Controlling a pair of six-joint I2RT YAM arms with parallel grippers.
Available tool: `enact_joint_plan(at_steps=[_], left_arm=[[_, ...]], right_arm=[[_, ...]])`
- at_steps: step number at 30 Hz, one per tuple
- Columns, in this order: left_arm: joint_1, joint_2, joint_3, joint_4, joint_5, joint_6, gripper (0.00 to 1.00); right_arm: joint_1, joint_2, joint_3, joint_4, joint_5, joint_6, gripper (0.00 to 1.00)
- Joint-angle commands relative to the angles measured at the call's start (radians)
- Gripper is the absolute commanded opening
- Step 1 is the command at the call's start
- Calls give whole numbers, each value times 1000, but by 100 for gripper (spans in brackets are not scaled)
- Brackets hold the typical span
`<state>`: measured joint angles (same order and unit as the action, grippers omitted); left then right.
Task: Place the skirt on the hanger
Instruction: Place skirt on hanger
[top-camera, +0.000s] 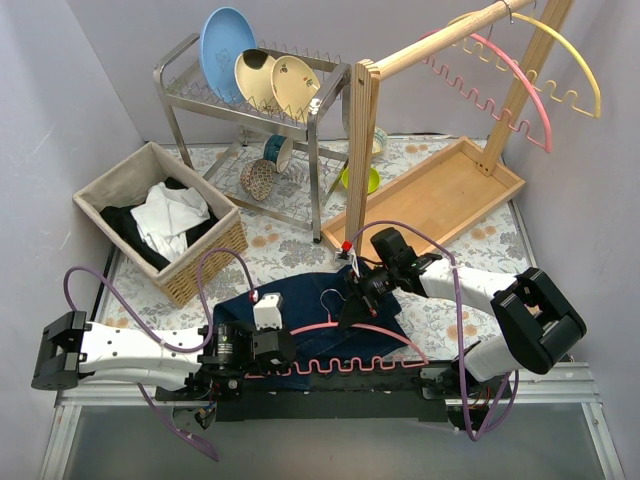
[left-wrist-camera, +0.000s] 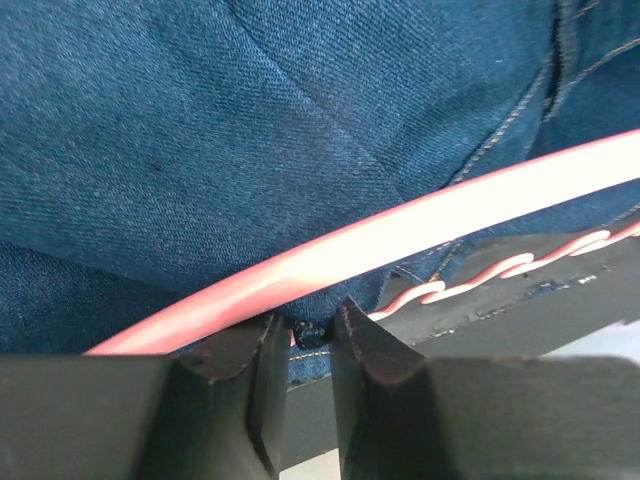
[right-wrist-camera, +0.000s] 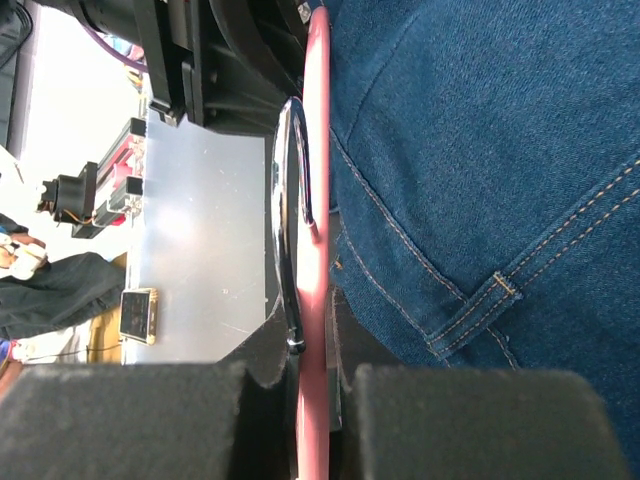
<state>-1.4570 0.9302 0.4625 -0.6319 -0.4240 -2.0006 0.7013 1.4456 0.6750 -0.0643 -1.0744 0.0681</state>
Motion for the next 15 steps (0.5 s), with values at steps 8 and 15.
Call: enact_joint_plan(at_steps=[8, 15], left_arm=[[0, -108, 47, 21, -33, -175, 17], [0, -175, 77, 27, 27, -149, 16]], right_arm=[[18, -30, 14, -28, -21, -65, 1], [18, -56, 35, -72, 10, -137, 1]])
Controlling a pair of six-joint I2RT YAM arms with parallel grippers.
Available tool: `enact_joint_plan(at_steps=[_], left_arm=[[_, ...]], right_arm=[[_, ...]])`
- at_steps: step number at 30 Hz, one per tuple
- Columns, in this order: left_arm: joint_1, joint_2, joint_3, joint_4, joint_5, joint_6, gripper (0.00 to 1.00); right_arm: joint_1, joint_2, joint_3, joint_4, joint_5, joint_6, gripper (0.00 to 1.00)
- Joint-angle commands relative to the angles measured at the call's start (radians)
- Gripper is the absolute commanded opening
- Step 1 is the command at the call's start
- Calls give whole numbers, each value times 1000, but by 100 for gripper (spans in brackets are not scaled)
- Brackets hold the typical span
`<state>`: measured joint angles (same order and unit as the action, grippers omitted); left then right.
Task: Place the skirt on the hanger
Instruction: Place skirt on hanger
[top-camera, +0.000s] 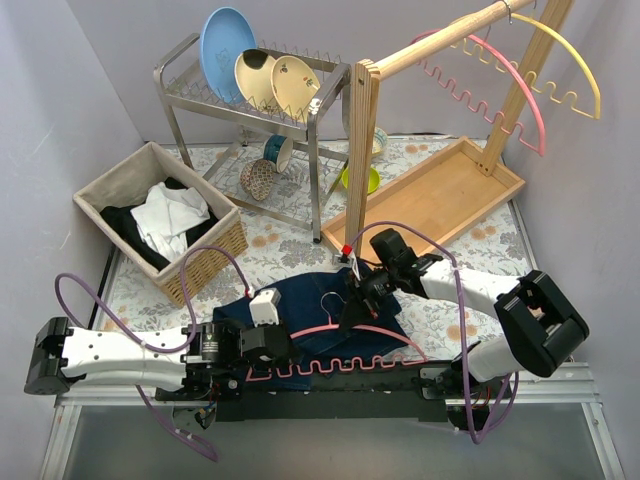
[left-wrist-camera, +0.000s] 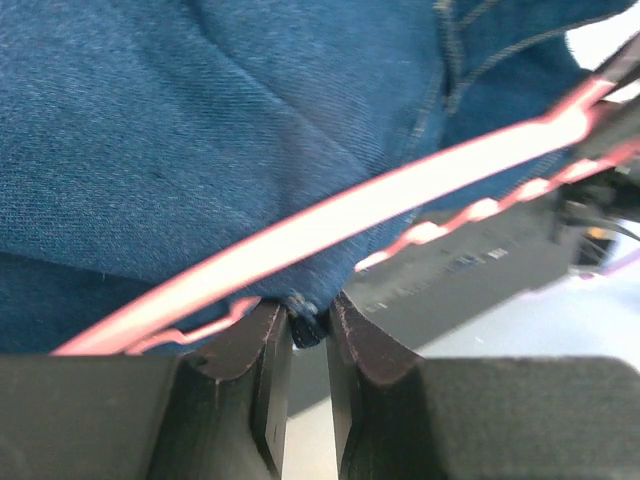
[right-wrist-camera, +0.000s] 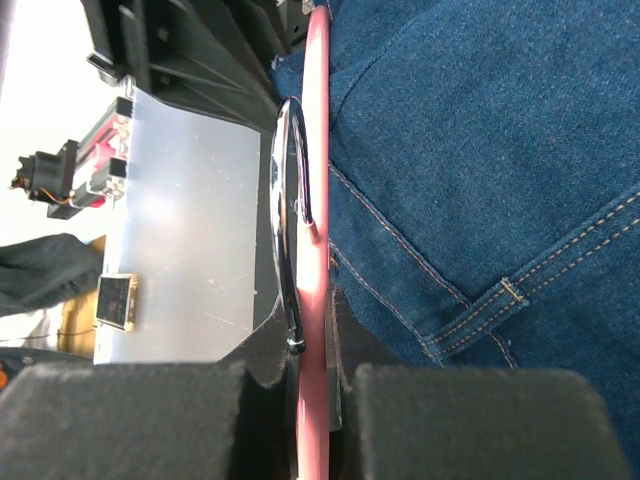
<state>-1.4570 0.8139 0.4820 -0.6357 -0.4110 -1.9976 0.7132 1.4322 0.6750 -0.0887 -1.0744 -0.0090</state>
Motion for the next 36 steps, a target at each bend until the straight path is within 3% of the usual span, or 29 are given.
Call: enact_joint_plan(at_steps=[1, 12, 24, 31, 36], left_arm=[[0, -68, 64, 43, 47, -133, 15], [0, -176, 214, -48, 181, -63, 12], [0, -356, 233, -94, 279, -62, 13], [0, -441, 188, -396, 196, -260, 13], [-2, -378, 216, -559, 91, -365, 11]], right_arm=[[6, -49, 37, -51, 11, -69, 1], [-38, -151, 84, -141, -79, -209, 1], [-127, -162, 107, -172, -99, -236, 1], [-138, -144, 95, -172, -24, -232, 1], [-123, -115, 86, -174, -10, -232, 1]])
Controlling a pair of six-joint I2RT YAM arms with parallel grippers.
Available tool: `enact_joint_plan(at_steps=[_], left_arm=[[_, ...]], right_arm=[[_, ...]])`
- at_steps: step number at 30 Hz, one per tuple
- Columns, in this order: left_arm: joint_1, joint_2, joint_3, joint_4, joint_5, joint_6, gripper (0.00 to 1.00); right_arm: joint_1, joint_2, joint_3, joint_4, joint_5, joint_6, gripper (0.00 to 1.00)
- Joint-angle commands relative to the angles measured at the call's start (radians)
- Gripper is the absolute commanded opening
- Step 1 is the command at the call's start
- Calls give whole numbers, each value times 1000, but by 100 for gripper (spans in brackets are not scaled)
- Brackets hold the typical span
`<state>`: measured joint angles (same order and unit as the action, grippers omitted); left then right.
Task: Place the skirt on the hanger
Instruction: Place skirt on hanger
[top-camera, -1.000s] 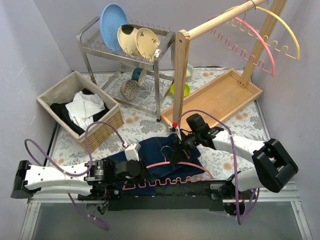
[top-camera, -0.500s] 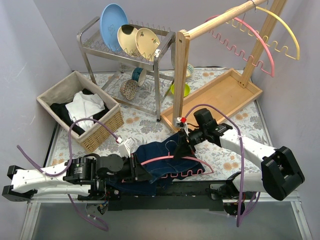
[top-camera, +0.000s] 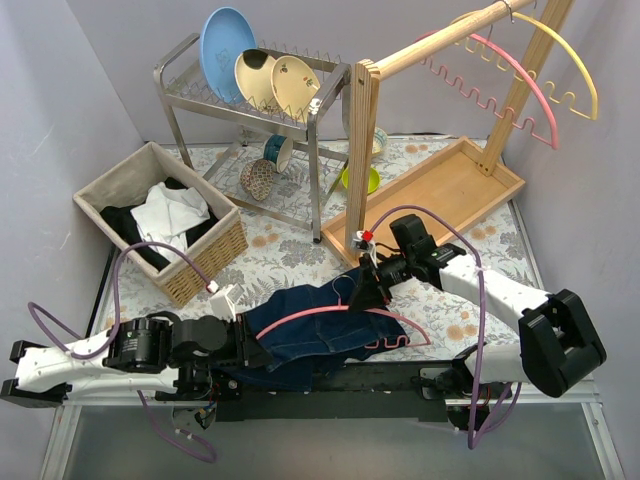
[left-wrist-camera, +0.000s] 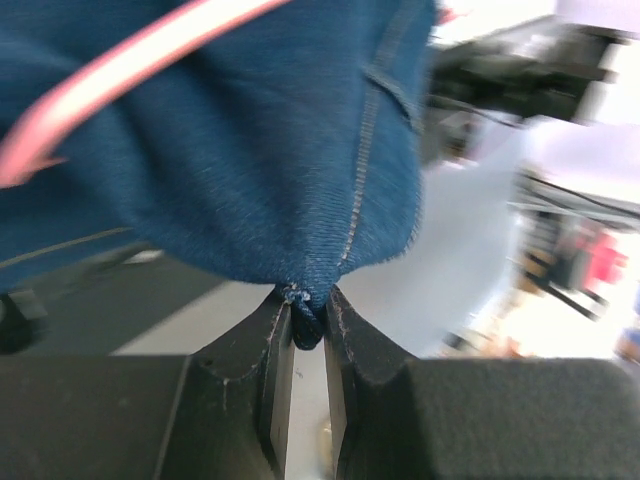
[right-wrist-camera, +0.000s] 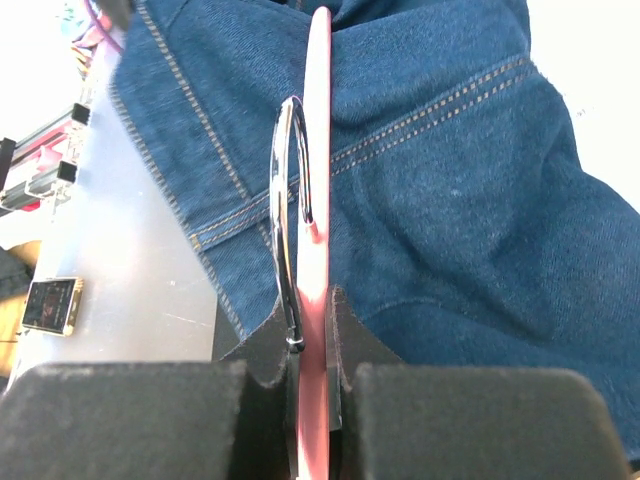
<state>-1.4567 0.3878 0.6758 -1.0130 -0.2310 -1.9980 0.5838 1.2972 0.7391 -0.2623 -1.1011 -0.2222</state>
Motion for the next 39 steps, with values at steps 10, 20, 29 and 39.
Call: enact_joint_plan(at_steps=[10, 20, 29, 39], left_arm=[[-1, 436, 140, -291, -243, -306, 45], [-1, 569, 392, 69, -173, 412, 66], [-226, 917, 390, 156, -327, 637, 71], [-238, 1085, 334, 180, -623, 734, 67]], right_arm=[[17, 33, 28, -8, 63, -23, 1], [28, 47, 34, -11, 66, -22, 1], [30, 68, 51, -17, 29, -9, 1], [28, 88, 69, -31, -3, -6, 1]])
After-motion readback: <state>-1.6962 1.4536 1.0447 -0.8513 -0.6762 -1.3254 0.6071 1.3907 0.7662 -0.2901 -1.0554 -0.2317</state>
